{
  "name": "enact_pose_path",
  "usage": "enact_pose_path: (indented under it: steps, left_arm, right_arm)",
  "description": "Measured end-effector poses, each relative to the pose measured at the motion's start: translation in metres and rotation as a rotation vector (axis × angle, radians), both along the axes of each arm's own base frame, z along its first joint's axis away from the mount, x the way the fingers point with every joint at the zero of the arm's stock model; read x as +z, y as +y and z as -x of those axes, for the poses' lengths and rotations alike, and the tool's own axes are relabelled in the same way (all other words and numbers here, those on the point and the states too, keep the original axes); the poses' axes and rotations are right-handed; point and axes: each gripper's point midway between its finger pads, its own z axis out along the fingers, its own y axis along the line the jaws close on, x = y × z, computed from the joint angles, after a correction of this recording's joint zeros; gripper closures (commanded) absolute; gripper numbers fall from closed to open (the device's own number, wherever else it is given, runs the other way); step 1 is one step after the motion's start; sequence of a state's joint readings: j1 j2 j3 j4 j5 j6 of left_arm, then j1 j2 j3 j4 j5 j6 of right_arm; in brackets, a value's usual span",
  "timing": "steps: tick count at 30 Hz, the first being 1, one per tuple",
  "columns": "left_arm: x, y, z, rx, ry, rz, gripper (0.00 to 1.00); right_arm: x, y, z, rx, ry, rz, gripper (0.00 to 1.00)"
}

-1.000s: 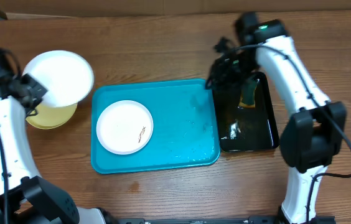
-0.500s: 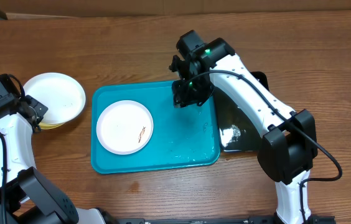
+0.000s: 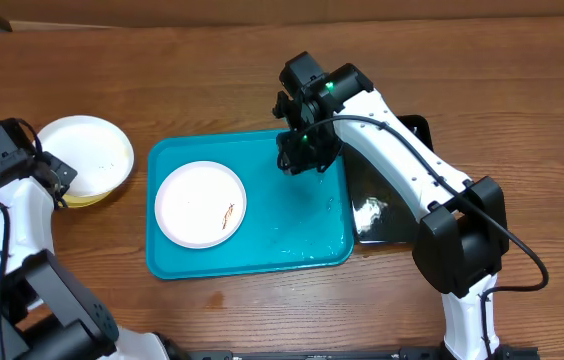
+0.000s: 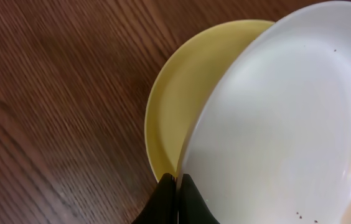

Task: Clean dirty plates on tray and stack at the side
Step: 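Carry the white plate left and lower it onto the yellow plate, then release the plate and move the left gripper to the remaining white plate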

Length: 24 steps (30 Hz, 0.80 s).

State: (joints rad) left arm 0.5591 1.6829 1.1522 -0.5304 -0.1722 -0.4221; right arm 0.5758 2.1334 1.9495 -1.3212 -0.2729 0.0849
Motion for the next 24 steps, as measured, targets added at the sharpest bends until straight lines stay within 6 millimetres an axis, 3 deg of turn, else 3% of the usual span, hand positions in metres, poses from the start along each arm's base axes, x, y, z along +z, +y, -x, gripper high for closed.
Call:
enact_pose_path:
  steps: [10, 11, 15, 17, 20, 24]
  left_arm:
    - [-0.005, 0.018, 0.008, 0.062, -0.011, 0.003, 0.96]
    - [-0.005, 0.020, 0.010, 0.069, -0.011, 0.003, 0.91]
    - [-0.005, 0.026, 0.015, 0.097, -0.018, 0.009, 0.40]
    - [-0.005, 0.026, 0.015, 0.096, -0.024, 0.013, 0.22]
    - [-0.005, 0.021, 0.010, 0.077, -0.046, 0.041, 0.14]
    - [-0.009, -0.001, 0.001, -0.008, -0.075, 0.153, 0.18]
  right_arm:
    - [-0.006, -0.012, 0.002, -0.006, 0.001, 0.067, 0.59]
    - [-0.006, -0.012, 0.002, -0.007, 0.001, 0.067, 0.59]
    - [-0.007, -0.013, 0.001, -0.007, -0.003, 0.072, 0.58]
    - [-0.007, -0.013, 0.001, -0.007, -0.003, 0.074, 0.55]
    - [-0.007, -0.014, 0.002, -0.007, 0.000, 0.076, 0.52]
    - [-0.008, -0.019, 0.004, -0.009, 0.006, 0.100, 0.49]
